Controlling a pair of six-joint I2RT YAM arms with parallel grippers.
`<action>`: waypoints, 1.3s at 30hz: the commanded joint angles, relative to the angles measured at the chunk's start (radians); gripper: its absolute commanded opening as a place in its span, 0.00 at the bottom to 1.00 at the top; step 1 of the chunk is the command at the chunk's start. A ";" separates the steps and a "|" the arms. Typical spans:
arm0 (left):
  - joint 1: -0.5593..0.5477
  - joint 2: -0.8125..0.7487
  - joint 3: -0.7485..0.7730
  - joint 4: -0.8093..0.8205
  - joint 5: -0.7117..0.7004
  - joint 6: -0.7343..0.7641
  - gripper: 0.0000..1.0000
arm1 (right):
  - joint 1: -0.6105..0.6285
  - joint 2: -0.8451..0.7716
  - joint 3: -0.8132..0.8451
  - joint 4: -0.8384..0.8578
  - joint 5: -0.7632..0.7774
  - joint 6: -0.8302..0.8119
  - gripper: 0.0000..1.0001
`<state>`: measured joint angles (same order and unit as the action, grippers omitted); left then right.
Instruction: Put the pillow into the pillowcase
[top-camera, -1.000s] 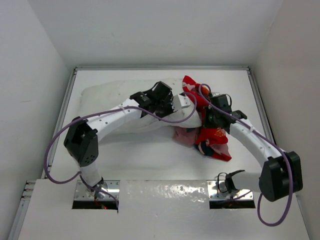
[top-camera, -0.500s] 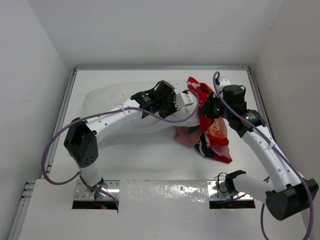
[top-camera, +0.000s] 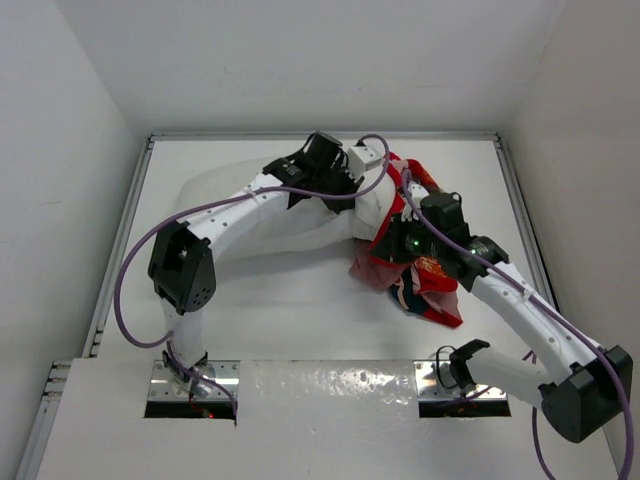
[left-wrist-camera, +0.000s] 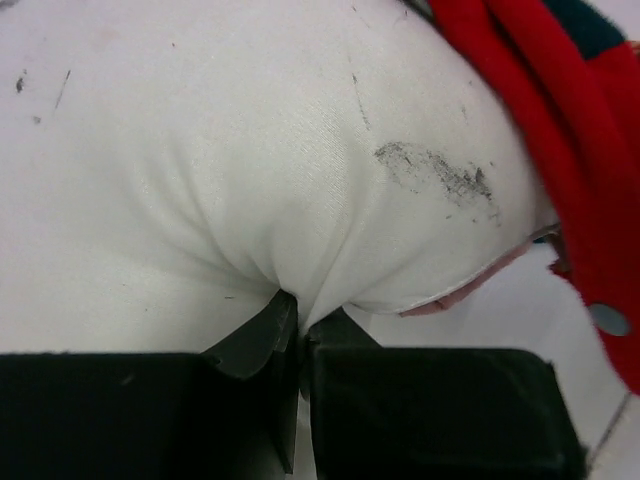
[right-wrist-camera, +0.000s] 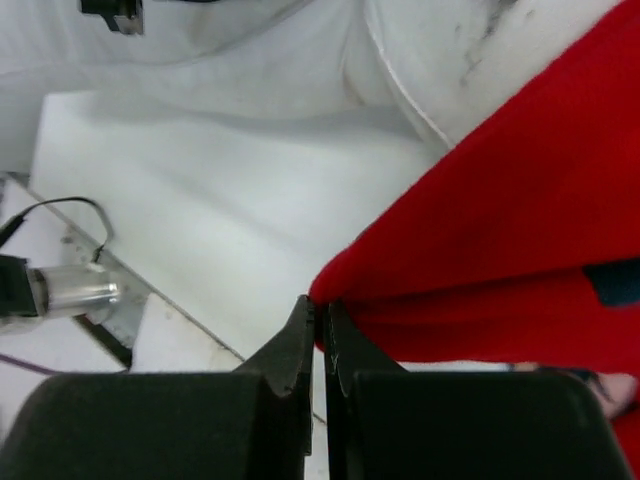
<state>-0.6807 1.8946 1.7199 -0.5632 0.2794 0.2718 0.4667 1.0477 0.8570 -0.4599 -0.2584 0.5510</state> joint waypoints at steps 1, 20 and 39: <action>0.003 -0.012 0.021 0.135 0.226 -0.071 0.00 | 0.013 0.032 -0.091 0.150 -0.191 0.136 0.00; 0.089 0.049 0.400 -0.201 0.281 0.081 0.24 | -0.255 0.406 0.759 -0.295 0.242 -0.233 0.14; 0.179 0.465 0.458 -0.147 0.269 0.093 0.96 | -0.286 0.997 1.014 -0.204 0.248 -0.307 0.49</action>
<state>-0.4706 2.3505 2.1868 -0.6510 0.5442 0.3172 0.1909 2.0235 1.8503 -0.7326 -0.0296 0.2466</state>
